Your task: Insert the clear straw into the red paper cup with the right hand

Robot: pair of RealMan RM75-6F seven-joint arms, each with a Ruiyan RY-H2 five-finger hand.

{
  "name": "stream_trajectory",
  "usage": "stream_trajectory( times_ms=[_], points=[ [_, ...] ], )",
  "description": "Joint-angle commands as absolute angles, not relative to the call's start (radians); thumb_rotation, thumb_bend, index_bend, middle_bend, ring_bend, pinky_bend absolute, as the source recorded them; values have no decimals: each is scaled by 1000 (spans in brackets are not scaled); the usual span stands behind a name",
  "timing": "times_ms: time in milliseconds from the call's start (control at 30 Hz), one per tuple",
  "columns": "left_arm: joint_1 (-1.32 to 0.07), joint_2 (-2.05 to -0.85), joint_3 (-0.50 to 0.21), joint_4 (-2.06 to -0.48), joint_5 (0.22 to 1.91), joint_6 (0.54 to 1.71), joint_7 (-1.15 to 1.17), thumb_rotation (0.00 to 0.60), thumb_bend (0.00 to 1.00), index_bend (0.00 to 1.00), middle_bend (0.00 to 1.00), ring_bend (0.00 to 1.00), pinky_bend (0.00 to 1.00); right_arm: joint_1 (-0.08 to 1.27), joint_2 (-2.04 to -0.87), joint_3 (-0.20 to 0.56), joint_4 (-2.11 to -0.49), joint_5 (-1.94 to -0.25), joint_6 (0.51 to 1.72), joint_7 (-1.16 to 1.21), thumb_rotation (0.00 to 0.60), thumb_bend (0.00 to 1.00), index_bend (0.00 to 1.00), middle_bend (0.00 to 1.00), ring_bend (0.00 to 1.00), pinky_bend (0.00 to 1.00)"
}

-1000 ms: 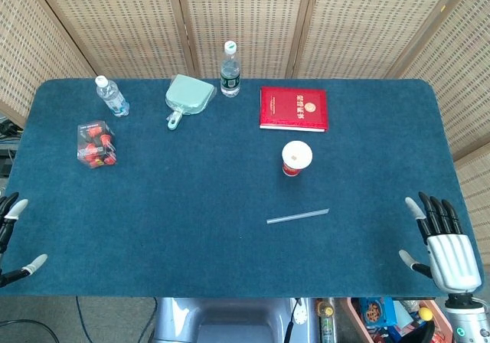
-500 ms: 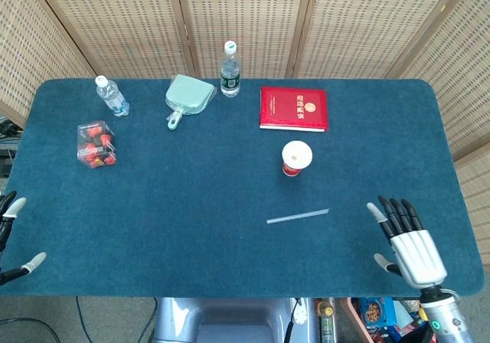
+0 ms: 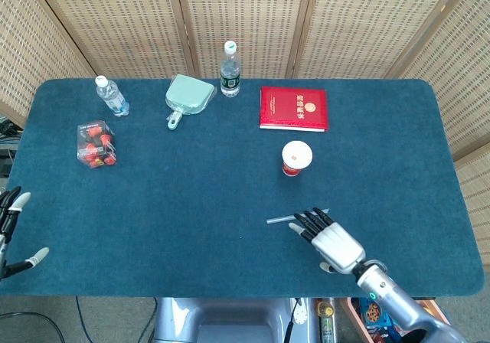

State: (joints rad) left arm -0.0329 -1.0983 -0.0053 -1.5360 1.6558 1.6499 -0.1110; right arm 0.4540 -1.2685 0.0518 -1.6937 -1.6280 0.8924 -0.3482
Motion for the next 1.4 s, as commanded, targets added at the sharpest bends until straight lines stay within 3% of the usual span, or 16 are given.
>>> stream_trajectory(
  times_ms=[33, 300, 733, 1400],
  points=[
    [-39, -1099, -9, -1537, 1644, 1635, -112, 600, 155, 0, 0, 0, 0, 540, -1348, 121, -1671, -1483, 783, -437, 600, 0, 115, 0, 0, 0],
    [-54, -1097, -21, -1538, 1615, 1603, -120, 600, 153, 0, 0, 0, 0, 649, -1449, 188, -1605, -1283, 703, -535, 600, 95, 247, 0, 0, 0],
    [-70, -1095, -31, -1531, 1584, 1566, -137, 600, 154, 0, 0, 0, 0, 767, -1557, 192, -1507, -1109, 687, -625, 600, 322, 423, 2, 0, 0],
    [-77, -1096, -30, -1530, 1577, 1551, -135, 600, 154, 0, 0, 0, 0, 825, -1598, 123, -1425, -1052, 737, -599, 600, 380, 483, 29, 0, 0]
  ],
)
